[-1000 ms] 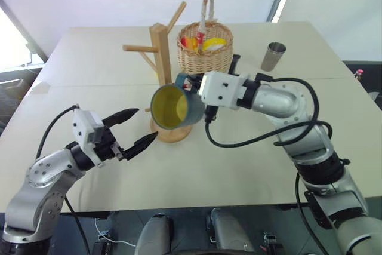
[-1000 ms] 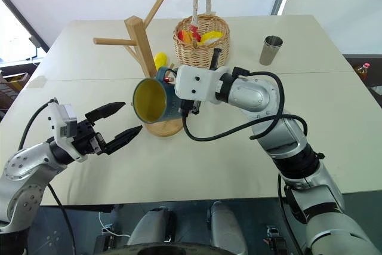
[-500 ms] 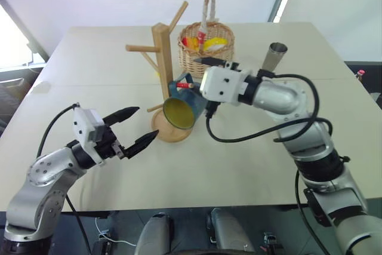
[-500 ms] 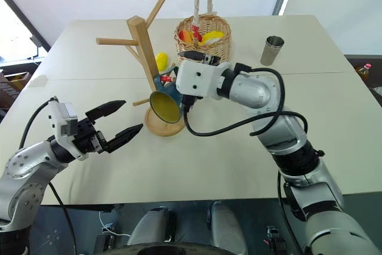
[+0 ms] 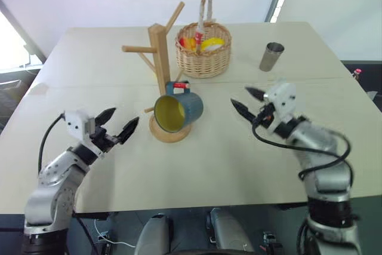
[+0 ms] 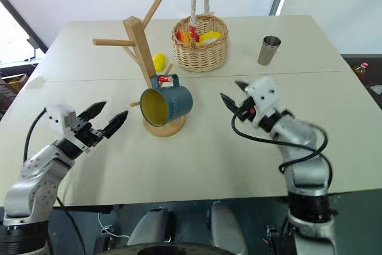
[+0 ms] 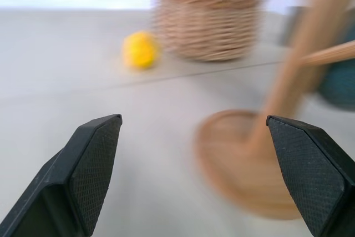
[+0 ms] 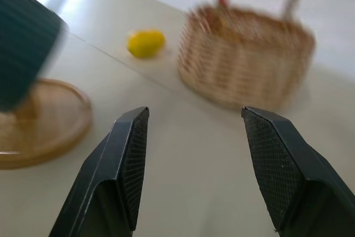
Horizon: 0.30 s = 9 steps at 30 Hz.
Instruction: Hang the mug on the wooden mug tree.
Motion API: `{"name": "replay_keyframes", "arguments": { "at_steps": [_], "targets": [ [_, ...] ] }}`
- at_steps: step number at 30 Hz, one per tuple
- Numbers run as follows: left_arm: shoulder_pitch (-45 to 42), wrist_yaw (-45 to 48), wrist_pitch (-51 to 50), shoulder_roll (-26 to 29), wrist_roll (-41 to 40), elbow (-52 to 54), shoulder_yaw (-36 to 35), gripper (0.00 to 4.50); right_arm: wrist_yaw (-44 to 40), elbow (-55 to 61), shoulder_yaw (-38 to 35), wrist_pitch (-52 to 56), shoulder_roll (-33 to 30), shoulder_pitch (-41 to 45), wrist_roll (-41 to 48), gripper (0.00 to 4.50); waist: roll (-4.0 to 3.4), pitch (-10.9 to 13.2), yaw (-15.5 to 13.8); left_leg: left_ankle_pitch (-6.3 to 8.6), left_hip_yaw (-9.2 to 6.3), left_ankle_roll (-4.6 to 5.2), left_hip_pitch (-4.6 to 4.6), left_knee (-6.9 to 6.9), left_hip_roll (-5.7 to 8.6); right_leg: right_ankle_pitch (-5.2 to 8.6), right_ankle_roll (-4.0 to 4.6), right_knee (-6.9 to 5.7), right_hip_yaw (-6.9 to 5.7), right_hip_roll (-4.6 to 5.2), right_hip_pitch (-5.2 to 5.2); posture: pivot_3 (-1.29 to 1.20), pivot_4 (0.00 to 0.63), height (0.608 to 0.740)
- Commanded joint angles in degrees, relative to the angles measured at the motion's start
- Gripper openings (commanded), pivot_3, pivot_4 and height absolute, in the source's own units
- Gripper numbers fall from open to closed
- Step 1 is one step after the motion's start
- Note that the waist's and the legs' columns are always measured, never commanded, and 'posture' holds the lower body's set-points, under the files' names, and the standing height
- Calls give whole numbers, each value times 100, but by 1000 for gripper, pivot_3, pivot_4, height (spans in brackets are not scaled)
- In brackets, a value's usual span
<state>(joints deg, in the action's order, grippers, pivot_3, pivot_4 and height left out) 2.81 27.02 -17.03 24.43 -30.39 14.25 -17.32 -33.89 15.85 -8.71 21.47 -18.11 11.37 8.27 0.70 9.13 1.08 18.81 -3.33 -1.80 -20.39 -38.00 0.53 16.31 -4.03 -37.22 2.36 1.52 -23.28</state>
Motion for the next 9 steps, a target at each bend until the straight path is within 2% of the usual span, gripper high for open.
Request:
{"name": "replay_keyframes", "arguments": {
  "at_steps": [1, 9],
  "targets": [
    [76, -576, 392, -221, 413, -222, -302, 4500, 364, -339, -21, -730, 252, -15, 38, 2758, 0, 0, -6, 0, 0, 0, 1, 0, 0, -1, 1, 0, 0, 0, 0, 0, 150, 740],
    [266, -959, 672, -557, 734, -308, -319, 4500, 468, -1214, 281, -1416, 339, 134, 13, 2758, 2, -1, -37, 0, -1, -1, 1, -2, 2, -2, 1, 2, -1, 1, 4, 0, 150, 740]
  ]
}}
